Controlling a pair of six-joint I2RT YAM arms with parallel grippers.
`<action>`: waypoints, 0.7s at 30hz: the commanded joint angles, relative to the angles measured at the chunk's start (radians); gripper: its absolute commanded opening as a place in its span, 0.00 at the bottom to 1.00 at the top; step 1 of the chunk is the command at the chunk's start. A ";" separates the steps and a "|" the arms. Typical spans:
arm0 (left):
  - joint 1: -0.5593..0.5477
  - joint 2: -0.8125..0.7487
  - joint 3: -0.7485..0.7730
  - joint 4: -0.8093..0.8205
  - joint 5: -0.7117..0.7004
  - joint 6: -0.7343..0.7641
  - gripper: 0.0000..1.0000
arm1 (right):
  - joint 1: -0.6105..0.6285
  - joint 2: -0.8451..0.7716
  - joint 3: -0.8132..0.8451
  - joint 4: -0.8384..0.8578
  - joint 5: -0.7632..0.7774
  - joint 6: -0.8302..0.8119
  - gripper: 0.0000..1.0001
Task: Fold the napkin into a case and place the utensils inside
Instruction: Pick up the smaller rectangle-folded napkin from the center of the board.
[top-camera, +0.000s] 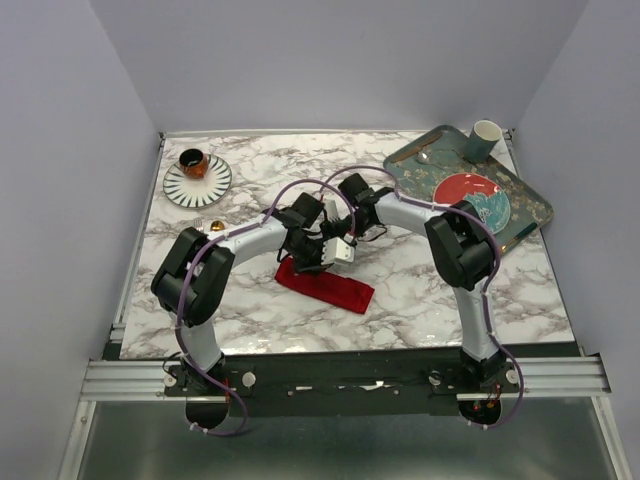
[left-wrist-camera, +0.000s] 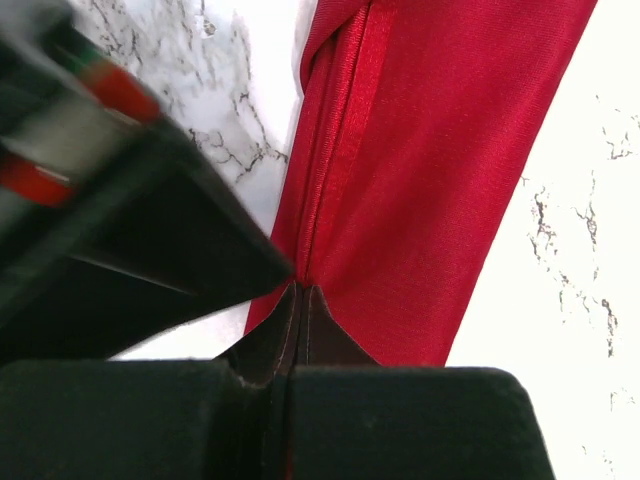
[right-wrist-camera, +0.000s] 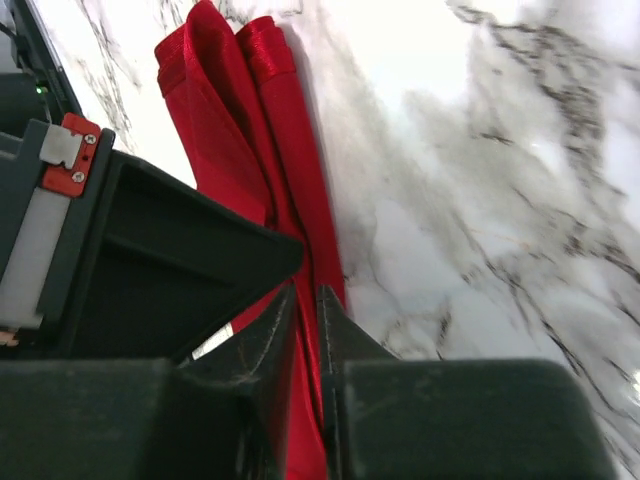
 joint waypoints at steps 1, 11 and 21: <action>-0.004 0.005 -0.009 0.021 -0.024 0.007 0.00 | -0.044 -0.019 0.029 -0.114 -0.014 -0.043 0.31; -0.006 0.004 0.004 0.026 -0.028 -0.001 0.00 | -0.049 -0.021 -0.030 -0.173 -0.039 -0.089 0.49; -0.006 0.002 0.002 0.033 -0.030 -0.011 0.00 | -0.026 0.042 0.005 -0.153 0.001 -0.074 0.51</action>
